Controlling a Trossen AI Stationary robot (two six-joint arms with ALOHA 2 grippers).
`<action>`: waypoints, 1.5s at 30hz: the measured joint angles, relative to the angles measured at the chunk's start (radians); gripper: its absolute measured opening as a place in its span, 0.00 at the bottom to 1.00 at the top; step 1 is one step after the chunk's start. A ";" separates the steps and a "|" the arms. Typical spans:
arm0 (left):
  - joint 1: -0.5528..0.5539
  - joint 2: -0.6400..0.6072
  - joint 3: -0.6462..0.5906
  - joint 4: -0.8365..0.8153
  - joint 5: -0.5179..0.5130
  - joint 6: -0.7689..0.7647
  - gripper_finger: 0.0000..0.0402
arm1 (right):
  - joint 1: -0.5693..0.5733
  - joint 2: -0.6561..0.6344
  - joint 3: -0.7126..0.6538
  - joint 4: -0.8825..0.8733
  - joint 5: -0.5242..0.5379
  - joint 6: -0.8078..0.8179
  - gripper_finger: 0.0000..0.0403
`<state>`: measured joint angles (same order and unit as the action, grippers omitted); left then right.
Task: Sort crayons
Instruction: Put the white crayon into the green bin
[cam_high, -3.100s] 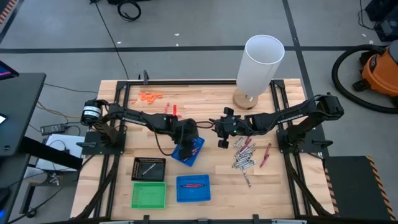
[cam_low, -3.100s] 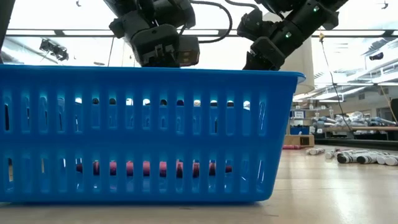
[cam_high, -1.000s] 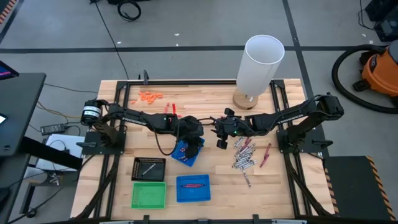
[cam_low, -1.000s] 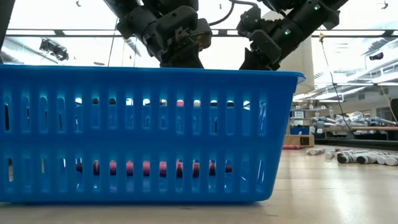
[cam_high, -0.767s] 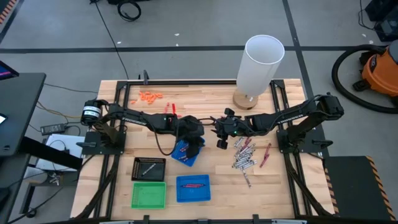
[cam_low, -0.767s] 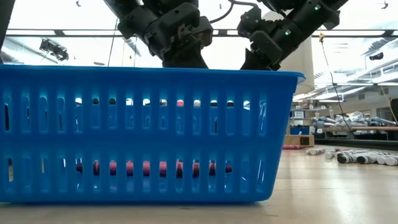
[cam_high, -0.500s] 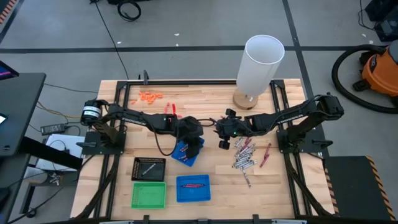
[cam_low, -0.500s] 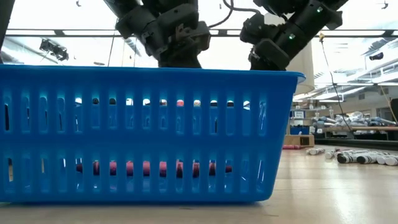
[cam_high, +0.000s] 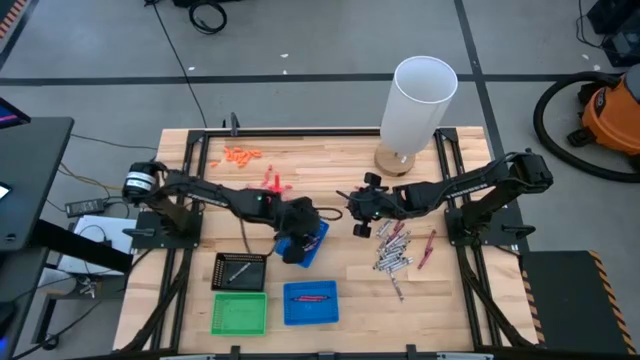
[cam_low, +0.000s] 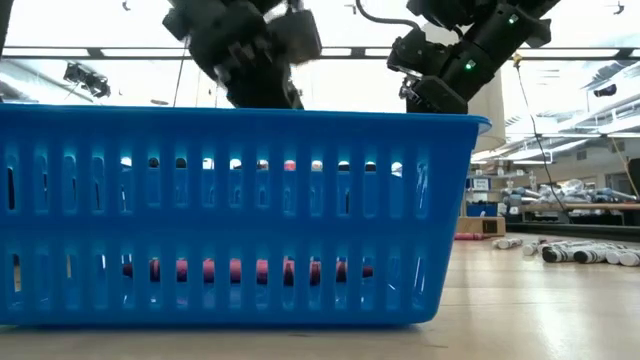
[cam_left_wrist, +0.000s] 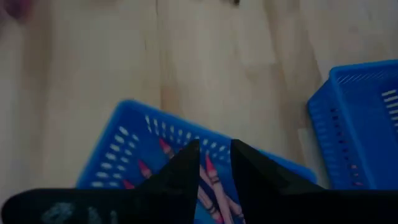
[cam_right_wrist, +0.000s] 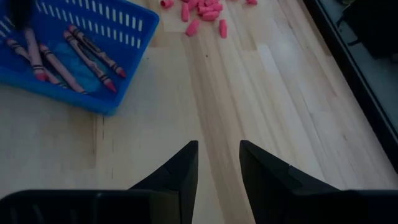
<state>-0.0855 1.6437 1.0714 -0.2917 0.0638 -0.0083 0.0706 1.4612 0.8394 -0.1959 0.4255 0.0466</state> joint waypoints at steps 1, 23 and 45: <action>-0.007 -0.017 -0.011 0.024 -0.023 0.014 0.25 | -0.002 0.000 0.000 -0.005 0.000 0.003 0.31; -0.013 -0.456 -0.468 0.426 -0.054 0.021 0.25 | -0.055 0.000 0.045 -0.205 -0.060 0.116 0.31; 0.073 -0.796 -0.773 0.623 -0.056 0.036 0.25 | -0.078 -0.001 0.055 -0.357 -0.053 0.208 0.31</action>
<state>-0.0120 0.8477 0.2981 0.3317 0.0082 0.0280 -0.0071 1.4605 0.8946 -0.5532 0.3721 0.2547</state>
